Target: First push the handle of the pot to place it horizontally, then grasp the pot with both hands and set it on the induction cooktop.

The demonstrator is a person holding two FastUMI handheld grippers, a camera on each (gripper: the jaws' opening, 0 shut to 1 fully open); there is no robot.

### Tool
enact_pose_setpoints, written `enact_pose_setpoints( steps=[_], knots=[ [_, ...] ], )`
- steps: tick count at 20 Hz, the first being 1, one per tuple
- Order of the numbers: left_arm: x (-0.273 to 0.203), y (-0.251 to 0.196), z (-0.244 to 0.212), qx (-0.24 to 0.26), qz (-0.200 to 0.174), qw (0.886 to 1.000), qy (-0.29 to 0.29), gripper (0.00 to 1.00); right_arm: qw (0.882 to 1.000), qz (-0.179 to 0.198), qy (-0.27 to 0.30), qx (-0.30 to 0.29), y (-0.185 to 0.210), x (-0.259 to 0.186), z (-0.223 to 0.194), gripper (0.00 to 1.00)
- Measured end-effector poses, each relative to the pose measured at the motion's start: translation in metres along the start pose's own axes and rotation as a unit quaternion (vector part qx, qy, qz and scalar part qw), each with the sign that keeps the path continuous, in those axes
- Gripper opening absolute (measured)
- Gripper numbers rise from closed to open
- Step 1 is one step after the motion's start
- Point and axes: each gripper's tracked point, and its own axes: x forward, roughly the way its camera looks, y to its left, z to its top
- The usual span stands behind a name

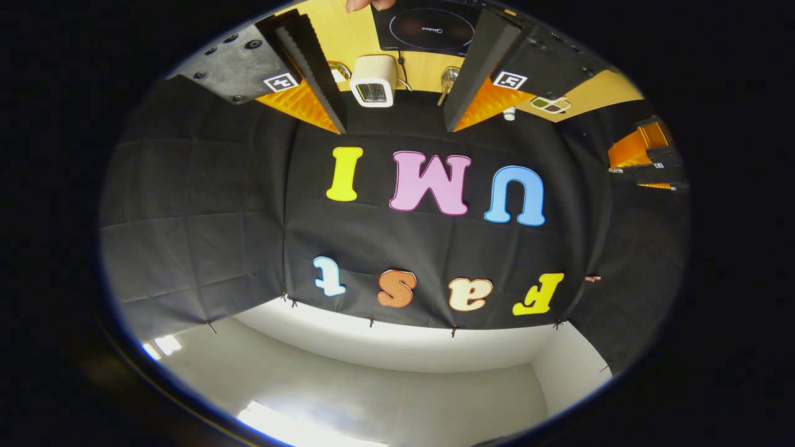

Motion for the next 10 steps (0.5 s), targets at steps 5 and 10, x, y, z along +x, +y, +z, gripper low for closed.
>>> enact_pose_setpoints(
  steps=[5, 10],
  knots=[
    [-0.002, -0.007, 0.0, 0.001, -0.016, 1.0, -0.001, 0.95, 1.0, -0.001, 0.001, 0.0, -0.001, -0.001, -0.001, 0.97],
    [-0.005, -0.018, 0.001, 0.001, -0.047, 0.999, 0.003, 0.23, 1.0, -0.003, 0.0, -0.003, -0.002, -0.002, -0.002, 0.97]
  ],
)
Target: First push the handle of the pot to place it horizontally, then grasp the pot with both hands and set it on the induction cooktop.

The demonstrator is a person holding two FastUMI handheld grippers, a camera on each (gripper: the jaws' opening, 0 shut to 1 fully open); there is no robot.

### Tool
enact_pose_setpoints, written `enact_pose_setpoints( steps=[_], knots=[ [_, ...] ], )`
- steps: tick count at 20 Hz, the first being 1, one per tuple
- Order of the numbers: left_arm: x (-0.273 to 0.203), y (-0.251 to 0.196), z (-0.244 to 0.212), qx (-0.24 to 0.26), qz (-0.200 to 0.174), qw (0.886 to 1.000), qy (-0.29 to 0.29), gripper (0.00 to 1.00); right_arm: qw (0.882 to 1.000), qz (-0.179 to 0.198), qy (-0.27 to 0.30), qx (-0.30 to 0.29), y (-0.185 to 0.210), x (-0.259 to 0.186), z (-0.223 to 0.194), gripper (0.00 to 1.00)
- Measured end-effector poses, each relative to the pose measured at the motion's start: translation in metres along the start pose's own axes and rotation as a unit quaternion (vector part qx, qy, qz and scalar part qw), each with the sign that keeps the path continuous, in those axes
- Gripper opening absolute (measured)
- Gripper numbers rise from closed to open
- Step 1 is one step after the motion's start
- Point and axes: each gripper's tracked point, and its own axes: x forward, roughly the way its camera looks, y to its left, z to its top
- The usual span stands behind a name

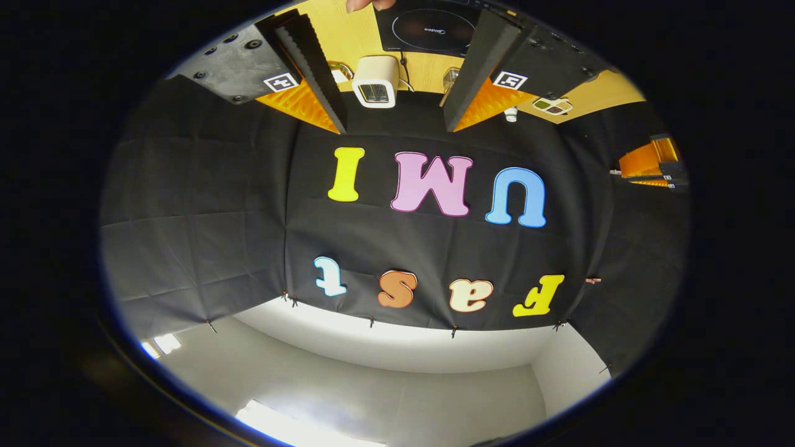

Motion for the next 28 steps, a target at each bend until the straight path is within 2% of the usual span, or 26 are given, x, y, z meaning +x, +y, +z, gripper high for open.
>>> enact_pose_setpoints(
  steps=[1, 6, 9, 11, 14, 19, 23, 25, 28],
  knots=[
    [0.0, -0.004, -0.007, -0.003, -0.01, 1.0, 0.012, 0.06, 1.0, 0.0, 0.0, 0.001, 0.0, 0.0, 0.0, 0.97],
    [-0.008, -0.001, -0.061, -0.025, -0.045, 0.992, 0.112, 0.05, 1.0, 0.0, 0.004, 0.002, 0.0, -0.001, -0.003, 0.97],
    [-0.018, 0.001, -0.105, -0.008, -0.079, 0.979, 0.19, 0.05, 1.0, 0.001, 0.008, 0.0, 0.0, -0.002, -0.007, 0.97],
    [-0.029, -0.002, -0.141, -0.003, -0.11, 0.963, 0.248, 0.05, 1.0, 0.0, 0.008, -0.001, -0.002, -0.002, -0.007, 0.97],
    [-0.051, -0.009, -0.189, -0.013, -0.147, 0.931, 0.334, 0.05, 1.0, -0.004, 0.008, -0.004, -0.006, -0.001, -0.008, 0.97],
    [-0.089, -0.013, -0.268, -0.005, -0.179, 0.861, 0.476, 0.05, 1.0, -0.009, 0.007, -0.005, -0.013, -0.001, -0.006, 0.97],
    [-0.111, -0.008, -0.323, 0.008, -0.191, 0.81, 0.555, 0.05, 1.0, -0.015, 0.008, -0.007, -0.02, -0.003, -0.008, 0.97],
    [-0.118, -0.005, -0.347, 0.018, -0.188, 0.793, 0.579, 0.05, 1.0, -0.02, 0.009, -0.008, -0.025, -0.005, -0.008, 0.97],
    [-0.112, -0.003, -0.376, 0.019, -0.179, 0.776, 0.605, 0.05, 0.999, -0.029, 0.009, -0.015, -0.033, -0.007, -0.008, 0.97]
  ],
)
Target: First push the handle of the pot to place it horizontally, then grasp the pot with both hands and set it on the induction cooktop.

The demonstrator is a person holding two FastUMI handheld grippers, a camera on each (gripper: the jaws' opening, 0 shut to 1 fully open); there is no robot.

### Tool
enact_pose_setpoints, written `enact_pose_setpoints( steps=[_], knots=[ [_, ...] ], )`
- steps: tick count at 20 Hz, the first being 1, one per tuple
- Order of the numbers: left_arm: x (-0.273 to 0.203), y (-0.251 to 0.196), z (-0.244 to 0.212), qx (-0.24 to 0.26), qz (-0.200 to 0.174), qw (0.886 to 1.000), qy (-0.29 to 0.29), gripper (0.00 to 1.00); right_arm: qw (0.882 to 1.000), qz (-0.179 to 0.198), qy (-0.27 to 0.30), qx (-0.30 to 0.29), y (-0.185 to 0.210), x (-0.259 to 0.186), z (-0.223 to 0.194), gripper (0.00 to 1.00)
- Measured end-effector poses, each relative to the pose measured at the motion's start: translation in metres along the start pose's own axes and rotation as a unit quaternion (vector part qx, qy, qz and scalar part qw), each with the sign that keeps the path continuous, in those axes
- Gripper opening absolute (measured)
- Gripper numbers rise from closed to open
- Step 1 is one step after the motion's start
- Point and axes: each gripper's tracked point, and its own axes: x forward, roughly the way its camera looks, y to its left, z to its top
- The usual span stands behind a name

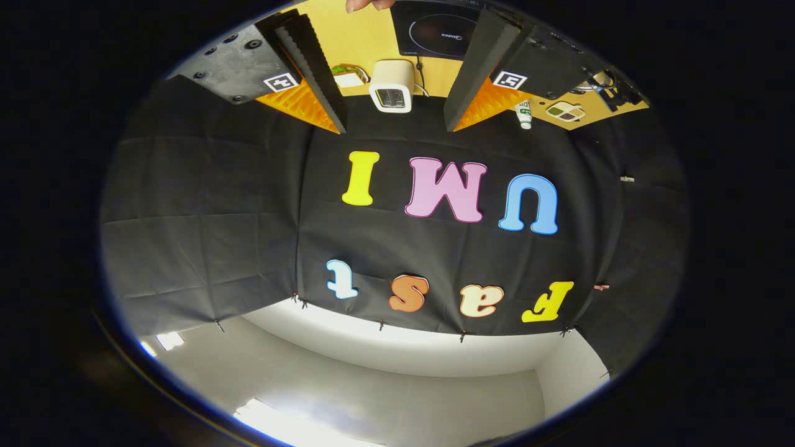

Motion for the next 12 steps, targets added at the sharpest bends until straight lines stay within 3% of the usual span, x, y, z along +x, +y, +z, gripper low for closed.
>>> enact_pose_setpoints(
  steps=[12],
  knots=[
    [0.04, -0.009, 0.027, -0.021, 0.011, 0.999, 0.029, 0.05, 0.999, -0.028, 0.007, -0.017, -0.025, -0.002, -0.008, 0.97]
  ],
)
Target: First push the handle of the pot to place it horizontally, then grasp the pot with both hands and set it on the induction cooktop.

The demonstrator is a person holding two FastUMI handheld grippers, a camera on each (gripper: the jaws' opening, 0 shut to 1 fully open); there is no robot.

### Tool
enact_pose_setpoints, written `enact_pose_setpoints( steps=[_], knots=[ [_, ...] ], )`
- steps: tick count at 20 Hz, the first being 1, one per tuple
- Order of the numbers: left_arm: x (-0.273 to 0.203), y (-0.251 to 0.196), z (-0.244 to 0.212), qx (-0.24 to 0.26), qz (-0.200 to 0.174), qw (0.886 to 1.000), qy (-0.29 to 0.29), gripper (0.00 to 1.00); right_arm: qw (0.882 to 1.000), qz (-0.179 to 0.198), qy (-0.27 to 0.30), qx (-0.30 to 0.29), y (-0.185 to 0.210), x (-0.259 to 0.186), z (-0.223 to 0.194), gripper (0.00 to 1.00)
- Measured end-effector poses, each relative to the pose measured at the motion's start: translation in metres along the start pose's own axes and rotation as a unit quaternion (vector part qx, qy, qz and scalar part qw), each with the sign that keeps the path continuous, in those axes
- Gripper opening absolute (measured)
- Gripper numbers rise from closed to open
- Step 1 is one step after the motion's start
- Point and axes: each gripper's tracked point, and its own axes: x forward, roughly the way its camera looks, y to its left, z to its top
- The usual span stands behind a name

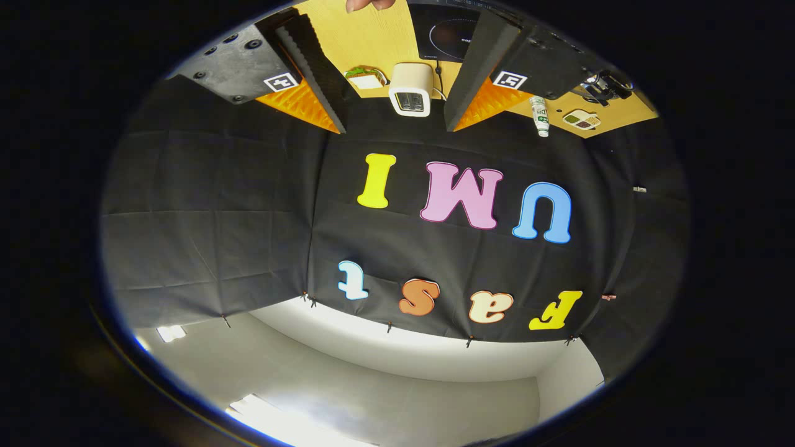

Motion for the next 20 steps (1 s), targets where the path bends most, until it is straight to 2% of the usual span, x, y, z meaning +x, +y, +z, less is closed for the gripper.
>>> enact_pose_setpoints(
  steps=[11, 20],
  knots=[
    [0.017, -0.023, 0.057, -0.042, 0.017, 0.999, -0.026, 0.05, 1.0, -0.026, 0.006, -0.002, -0.025, 0.01, -0.008, 0.97],
    [0.034, -0.029, 0.114, -0.058, 0.048, 0.995, -0.057, 0.05, 0.999, -0.041, 0.011, -0.008, -0.038, 0.011, -0.014, 0.97]
  ],
)
